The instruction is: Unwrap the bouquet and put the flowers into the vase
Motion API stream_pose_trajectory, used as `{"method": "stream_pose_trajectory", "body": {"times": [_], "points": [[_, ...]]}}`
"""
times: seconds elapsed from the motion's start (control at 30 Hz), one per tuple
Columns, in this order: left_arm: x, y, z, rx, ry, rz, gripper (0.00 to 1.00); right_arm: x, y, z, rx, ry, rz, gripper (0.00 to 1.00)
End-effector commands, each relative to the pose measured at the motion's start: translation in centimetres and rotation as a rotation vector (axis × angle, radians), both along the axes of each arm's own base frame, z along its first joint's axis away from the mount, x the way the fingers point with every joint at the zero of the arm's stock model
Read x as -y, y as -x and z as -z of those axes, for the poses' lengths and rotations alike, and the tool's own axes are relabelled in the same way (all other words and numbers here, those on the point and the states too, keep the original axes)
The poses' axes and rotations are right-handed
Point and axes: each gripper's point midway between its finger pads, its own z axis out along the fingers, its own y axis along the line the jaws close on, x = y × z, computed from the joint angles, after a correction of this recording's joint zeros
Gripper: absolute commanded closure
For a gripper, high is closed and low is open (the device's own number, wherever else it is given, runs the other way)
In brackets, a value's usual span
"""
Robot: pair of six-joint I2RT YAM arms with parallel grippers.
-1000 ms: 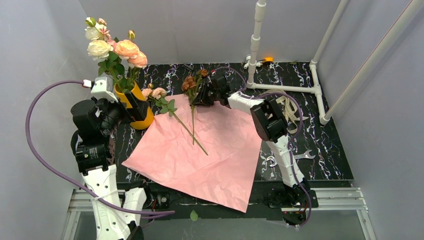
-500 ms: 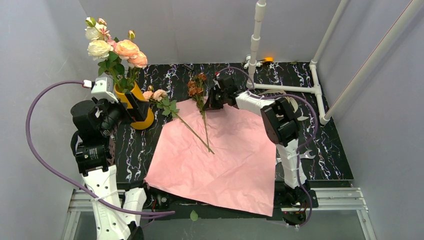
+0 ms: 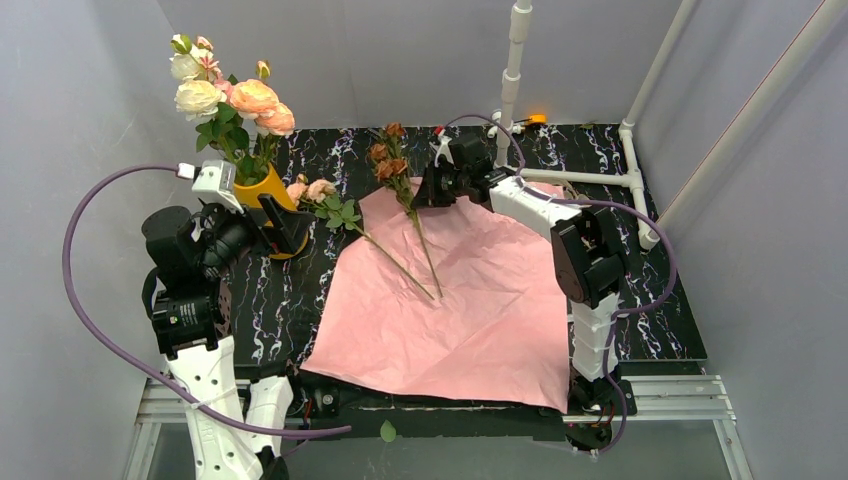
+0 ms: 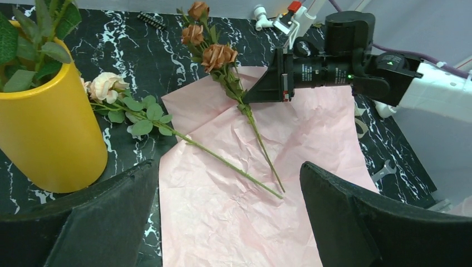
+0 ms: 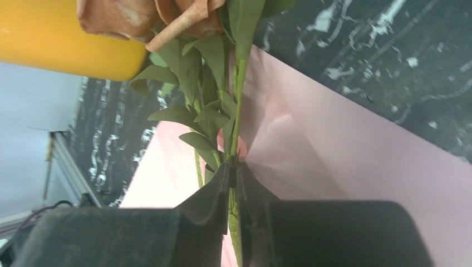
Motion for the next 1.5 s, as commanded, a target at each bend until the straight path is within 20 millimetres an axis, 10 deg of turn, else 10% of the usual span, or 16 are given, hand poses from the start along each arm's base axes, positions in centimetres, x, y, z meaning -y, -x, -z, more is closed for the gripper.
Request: {"method": "stream_pose_trajectory", "body": {"times": [0.0, 0.23, 1.0, 1.47], "points": [[0.9, 1.0, 0.4, -0.015, 0.015, 0.049, 0.02, 2.0, -0.1, 2.1, 0.007, 0.159, 0.023, 0.75], [1.0, 1.0, 0.9, -0.026, 0.019, 0.058, 0.02, 2.2, 0.5, 2.9, 0.035, 0.235, -0.012, 0.47], [1.1, 1.3, 0.9, -0.020, 0.018, 0.059, 0.02, 1.0, -1.1, 8.7, 0.117, 0.588, 0.089, 0.57], [1.3, 1.5, 1.1, -0.033, 0.026, 0.068, 0.02, -0.9, -1.5, -0.3, 0.244, 0.376, 0.099, 0.84]]}}
